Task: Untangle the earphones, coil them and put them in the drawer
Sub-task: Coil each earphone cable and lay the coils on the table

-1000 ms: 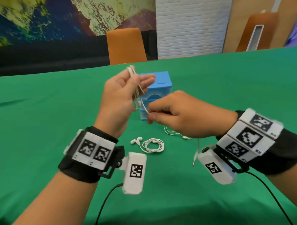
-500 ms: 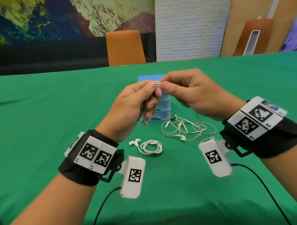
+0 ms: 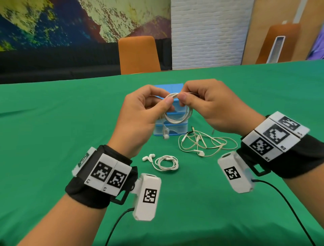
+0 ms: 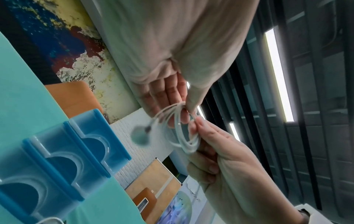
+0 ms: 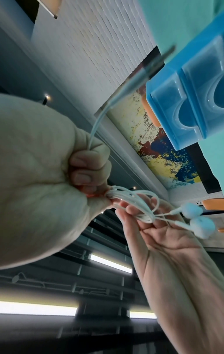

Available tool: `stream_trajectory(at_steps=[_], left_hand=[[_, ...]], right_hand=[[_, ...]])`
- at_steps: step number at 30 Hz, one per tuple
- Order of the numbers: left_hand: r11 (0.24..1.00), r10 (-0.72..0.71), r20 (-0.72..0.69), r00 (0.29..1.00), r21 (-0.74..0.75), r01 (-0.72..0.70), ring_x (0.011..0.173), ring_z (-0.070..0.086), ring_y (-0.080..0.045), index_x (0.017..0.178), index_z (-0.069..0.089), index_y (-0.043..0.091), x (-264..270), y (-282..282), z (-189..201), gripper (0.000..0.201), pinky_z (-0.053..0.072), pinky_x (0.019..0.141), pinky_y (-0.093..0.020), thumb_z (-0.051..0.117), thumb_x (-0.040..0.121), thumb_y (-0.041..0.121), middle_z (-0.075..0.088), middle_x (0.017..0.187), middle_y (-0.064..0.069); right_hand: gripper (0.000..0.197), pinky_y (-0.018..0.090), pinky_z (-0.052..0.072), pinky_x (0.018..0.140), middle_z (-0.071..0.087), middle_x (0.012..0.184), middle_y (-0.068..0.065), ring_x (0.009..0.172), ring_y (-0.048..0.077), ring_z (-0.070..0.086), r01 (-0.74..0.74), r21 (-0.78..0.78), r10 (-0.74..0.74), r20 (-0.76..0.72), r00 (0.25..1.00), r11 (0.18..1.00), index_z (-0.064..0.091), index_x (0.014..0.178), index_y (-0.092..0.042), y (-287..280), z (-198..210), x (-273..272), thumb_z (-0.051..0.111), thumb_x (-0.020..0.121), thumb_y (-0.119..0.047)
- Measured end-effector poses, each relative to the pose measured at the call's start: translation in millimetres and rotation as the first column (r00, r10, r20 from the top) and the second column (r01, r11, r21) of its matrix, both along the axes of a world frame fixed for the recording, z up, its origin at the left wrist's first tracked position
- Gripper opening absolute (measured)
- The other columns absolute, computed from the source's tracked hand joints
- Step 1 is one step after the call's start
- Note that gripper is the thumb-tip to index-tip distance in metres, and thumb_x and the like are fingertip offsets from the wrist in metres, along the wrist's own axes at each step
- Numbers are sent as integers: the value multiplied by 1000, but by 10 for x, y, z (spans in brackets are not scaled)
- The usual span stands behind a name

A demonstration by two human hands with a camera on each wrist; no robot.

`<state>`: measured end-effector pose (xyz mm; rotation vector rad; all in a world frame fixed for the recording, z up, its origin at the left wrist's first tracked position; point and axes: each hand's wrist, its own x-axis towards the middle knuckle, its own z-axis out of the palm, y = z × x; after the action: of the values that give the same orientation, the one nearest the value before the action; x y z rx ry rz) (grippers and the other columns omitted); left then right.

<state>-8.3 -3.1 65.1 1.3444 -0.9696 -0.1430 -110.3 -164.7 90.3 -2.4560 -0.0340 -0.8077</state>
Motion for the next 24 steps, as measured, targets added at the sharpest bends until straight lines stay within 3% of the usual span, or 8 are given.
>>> stream_trajectory(at_steps=[5, 10, 12, 14, 17, 20, 22, 24], left_hand=[[989, -34, 98, 995, 150, 19, 79, 73, -19, 98, 71, 5, 10, 46, 11, 8, 61, 76, -38, 70, 91, 3, 76, 84, -14], [985, 24, 61, 998, 168, -34, 80, 75, -26, 95, 73, 5, 45, 90, 25, 5, 63, 74, -43, 70, 91, 4, 76, 83, -13], [986, 33, 21, 999, 160, -36, 80, 76, -25, 96, 72, 4, 61, 104, 29, 5, 63, 69, -38, 69, 92, 4, 75, 83, -15], [988, 20, -21, 1000, 151, -16, 78, 75, -23, 96, 72, 3, 56, 103, 31, 5, 60, 65, -32, 69, 92, 3, 75, 83, -16], [989, -15, -90, 996, 146, 28, 77, 73, -23, 94, 72, 3, 5, 67, 12, 5, 58, 61, -27, 68, 92, 1, 74, 85, -20], [993, -19, -143, 990, 116, 36, 76, 71, -22, 95, 71, -3, -31, 8, -23, 6, 57, 60, -26, 67, 91, -2, 73, 86, -23], [995, 11, -133, 991, 99, 3, 76, 72, -22, 95, 71, -4, -21, -24, -40, 5, 60, 62, -31, 68, 91, -3, 74, 85, -21], [995, 44, -112, 993, 91, -34, 76, 72, -23, 93, 72, -3, 5, -35, -55, 4, 63, 67, -38, 68, 90, -3, 74, 84, -21]], right_hand=[[27, 26, 30, 55, 44, 60, -6, 56, 6, 35, -45, -25, 42, -112, 993, 999, 66, 80, -9, -30, -33, -45, 58, 101, -23], [21, 20, 37, 54, 47, 61, -2, 55, 10, 41, -116, 195, 152, -181, 972, 974, 64, 94, -1, -129, -87, -95, 53, 103, -17], [16, 25, 47, 63, 61, 70, 6, 64, 20, 57, -98, 177, 133, -197, 971, 979, 65, 94, -7, -185, -108, -112, 55, 102, -16], [12, 24, 46, 75, 65, 86, 0, 79, 11, 61, -42, 65, 54, -190, 980, 997, 70, 91, -19, -237, -151, -110, 61, 98, -21], [6, 27, 41, 69, 57, 85, -4, 70, 4, 52, 103, 34, -98, -138, 986, 994, 77, 89, -28, -231, -211, -61, 71, 90, -30], [8, 50, 55, 71, 71, 84, 17, 67, 23, 59, 75, 312, -25, -161, 987, 947, 79, 88, -14, -148, -262, 6, 74, 89, -20], [9, 45, 61, 79, 71, 90, 30, 73, 26, 66, 7, 565, 73, -119, 990, 825, 76, 92, 1, -58, -281, 10, 72, 88, -6], [11, 35, 61, 79, 72, 89, 26, 76, 26, 70, -44, 748, 130, -57, 990, 662, 71, 95, 11, -6, -271, 5, 65, 87, 6]])
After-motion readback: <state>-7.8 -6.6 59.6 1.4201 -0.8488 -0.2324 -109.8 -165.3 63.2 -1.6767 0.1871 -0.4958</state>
